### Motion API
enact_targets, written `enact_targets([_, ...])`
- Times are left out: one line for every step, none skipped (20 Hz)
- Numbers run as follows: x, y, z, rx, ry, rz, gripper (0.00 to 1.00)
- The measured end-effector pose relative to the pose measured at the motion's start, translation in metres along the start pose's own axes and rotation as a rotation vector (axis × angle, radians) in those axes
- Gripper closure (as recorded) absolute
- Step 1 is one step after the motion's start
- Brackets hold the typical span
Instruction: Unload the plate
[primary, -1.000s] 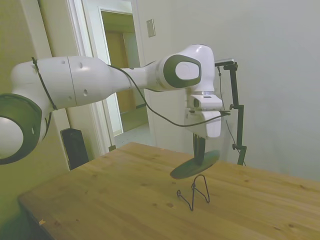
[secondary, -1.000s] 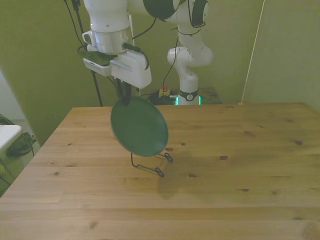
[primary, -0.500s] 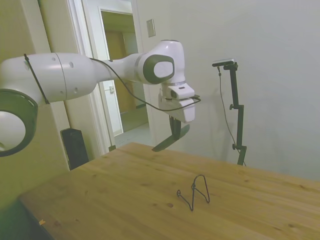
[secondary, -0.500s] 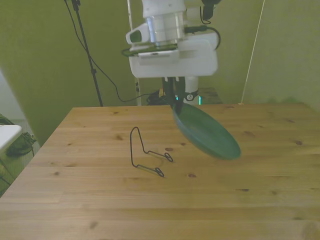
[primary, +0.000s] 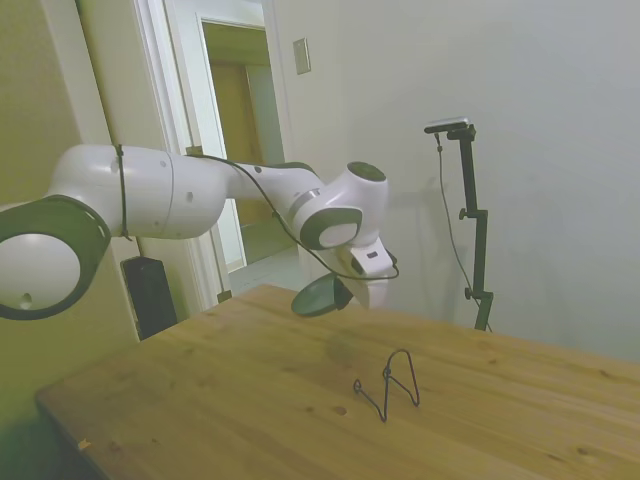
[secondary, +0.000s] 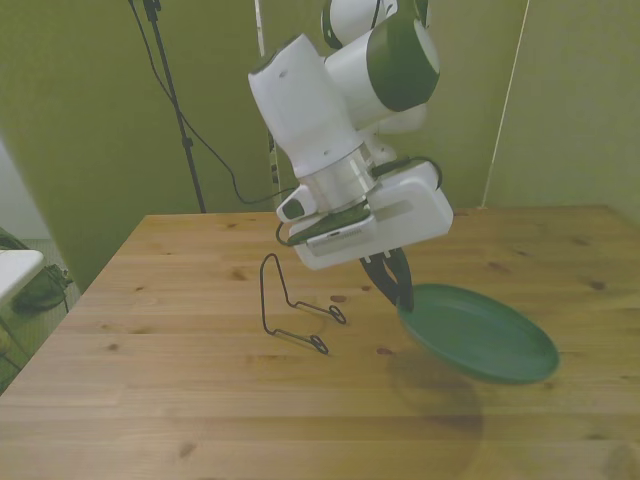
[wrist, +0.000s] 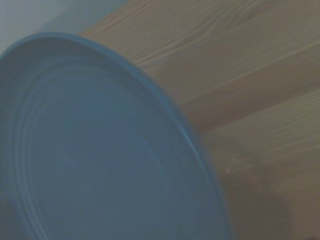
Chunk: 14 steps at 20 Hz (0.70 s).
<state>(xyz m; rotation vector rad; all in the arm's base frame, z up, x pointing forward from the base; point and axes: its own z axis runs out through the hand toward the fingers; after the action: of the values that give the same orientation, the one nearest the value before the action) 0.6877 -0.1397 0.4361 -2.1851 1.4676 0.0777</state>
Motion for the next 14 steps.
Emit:
enact_targets([0.005,0.003,0.007,-0.003,-0.010,0.008,1.00])
enact_targets([0.009,0.006,0.013,-0.007,-0.016,0.016,1.00])
enact_targets([0.013,0.009,0.019,-0.011,-0.022,0.024,1.00])
enact_targets([0.017,0.012,0.025,-0.016,-0.029,0.034,1.00])
enact_targets([0.021,0.015,0.029,-0.020,-0.031,0.041,1.00])
enact_targets([0.025,0.017,0.032,-0.025,-0.032,0.047,1.00])
enact_targets([0.029,0.020,0.035,-0.029,-0.031,0.052,1.00])
enact_targets([0.032,0.022,0.036,-0.032,-0.031,0.056,1.00])
enact_targets([0.035,0.025,0.038,-0.035,-0.030,0.061,1.00])
enact_targets([0.038,0.027,0.039,-0.038,-0.029,0.067,1.00])
enact_targets([0.041,0.029,0.041,-0.042,-0.029,0.071,1.00])
enact_targets([0.044,0.031,0.043,-0.044,-0.029,0.074,1.00])
enact_targets([0.045,0.033,0.044,-0.046,-0.028,0.076,1.00])
enact_targets([0.046,0.033,0.044,-0.047,-0.028,0.076,0.00])
